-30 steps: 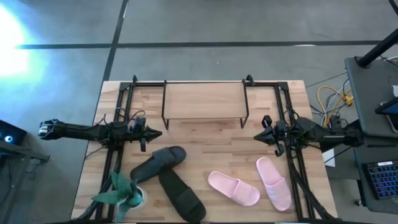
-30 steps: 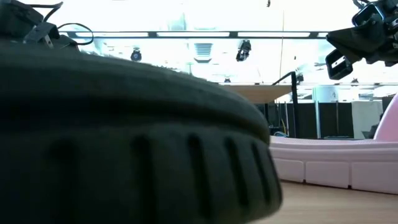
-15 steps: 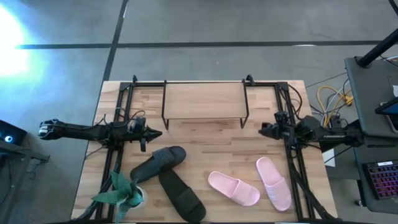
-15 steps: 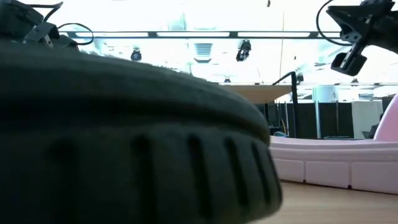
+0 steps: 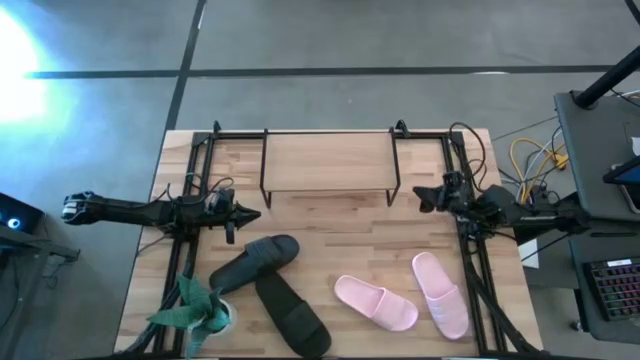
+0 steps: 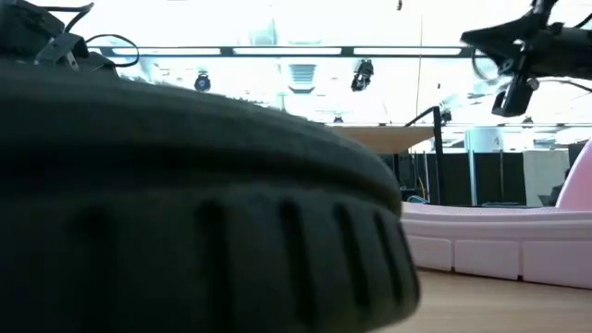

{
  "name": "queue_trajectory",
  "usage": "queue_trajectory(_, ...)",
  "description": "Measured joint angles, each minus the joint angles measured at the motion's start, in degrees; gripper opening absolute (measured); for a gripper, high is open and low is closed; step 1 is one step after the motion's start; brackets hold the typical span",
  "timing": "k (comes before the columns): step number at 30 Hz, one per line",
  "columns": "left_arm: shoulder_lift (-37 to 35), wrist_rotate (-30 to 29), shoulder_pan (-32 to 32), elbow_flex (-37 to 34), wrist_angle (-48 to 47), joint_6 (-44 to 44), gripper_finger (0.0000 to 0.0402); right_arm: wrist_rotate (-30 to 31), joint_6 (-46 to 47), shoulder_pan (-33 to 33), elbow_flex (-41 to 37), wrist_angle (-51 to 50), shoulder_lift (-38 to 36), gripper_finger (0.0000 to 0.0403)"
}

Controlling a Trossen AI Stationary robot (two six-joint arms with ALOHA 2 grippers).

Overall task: Pick and place slides into the shelf
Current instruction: Put the right pink slide on the shelf

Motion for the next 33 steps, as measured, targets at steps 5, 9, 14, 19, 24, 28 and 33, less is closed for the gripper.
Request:
queue_trajectory(5, 0.02, 0.01, 0.00, 0.02, -0.02, -0.01, 0.0000, 3.77, -4.53, 0.12, 9.26, -0.58, 10.81, 0.0021)
queue_trajectory(9, 0.02, 0.00, 0.00, 0.00, 0.00, -0.01, 0.0000, 0.41, -15.42, 0.12, 21.61, -9.46, 20.99, 0.0036)
queue_trajectory(14, 0.01, 0.00, 0.00, 0.00, -0.02, -0.01, 0.0000, -6.30, -18.88, 0.14, 39.64, -40.72, 31.91, 0.0048)
queue_trajectory(19, 0.02, 0.00, -0.01, 0.00, -0.01, 0.00, 0.0000, -9.25, -17.85, 0.14, 54.48, -71.59, 42.62, 0.0050)
queue_trajectory(24, 0.02, 0.02, -0.02, 0.00, 0.00, -0.01, 0.0000, -13.87, -18.78, 0.23, 65.04, -89.28, 51.79, 0.0055)
queue_trajectory(28, 0.02, 0.00, 0.00, 0.02, -0.02, -0.01, 0.0000, -20.97, -22.95, 0.57, 70.54, -100.65, 58.63, 0.0077)
queue_trajectory(33, 0.02, 0.00, -0.01, 0.01, 0.00, -0.01, 0.0000, -27.47, -30.44, 2.46, 73.69, -111.15, 65.53, 0.0124)
